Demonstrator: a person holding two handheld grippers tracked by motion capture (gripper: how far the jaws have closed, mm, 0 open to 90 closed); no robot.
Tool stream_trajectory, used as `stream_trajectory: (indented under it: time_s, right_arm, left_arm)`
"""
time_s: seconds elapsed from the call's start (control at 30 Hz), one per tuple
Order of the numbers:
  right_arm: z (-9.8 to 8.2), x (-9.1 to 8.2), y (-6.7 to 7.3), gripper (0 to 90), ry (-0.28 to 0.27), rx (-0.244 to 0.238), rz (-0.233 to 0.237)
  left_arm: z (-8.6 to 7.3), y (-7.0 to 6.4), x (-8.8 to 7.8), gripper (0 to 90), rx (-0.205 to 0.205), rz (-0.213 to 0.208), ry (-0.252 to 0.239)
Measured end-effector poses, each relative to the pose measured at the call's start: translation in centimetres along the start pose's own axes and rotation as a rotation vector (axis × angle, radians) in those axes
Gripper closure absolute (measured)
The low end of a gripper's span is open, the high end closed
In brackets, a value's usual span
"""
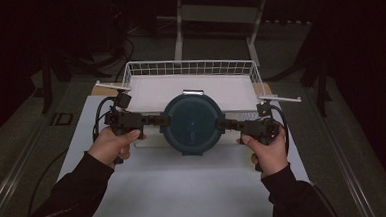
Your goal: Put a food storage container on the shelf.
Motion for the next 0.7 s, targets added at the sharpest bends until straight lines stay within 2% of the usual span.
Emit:
stream_trajectory:
  time_s: [0.33, 0.7]
  right_arm:
    - [3.8, -0.2, -0.7, 55.3, -0.026, 0.005, -0.009]
    - [6.9, 0.4, -2.3, 55.3, -0.043, 0.031, -0.022]
  left_arm:
    - [4.1, -0.4, 0.4, 57.0, 0.011, -0.009, -0.035]
    - [7.0, 0.6, 1.5, 56.9, -0.024, -0.008, -0.059]
Point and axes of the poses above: each handheld gripper's, and its own axes: x roughly forward along the jaws, z roughly out of its top, y roughly to its left, the point moved 3 cm from there along x, roughly forward along the jaws, and after that the axes turned 6 degrees about -x, right-handed, at the moved point
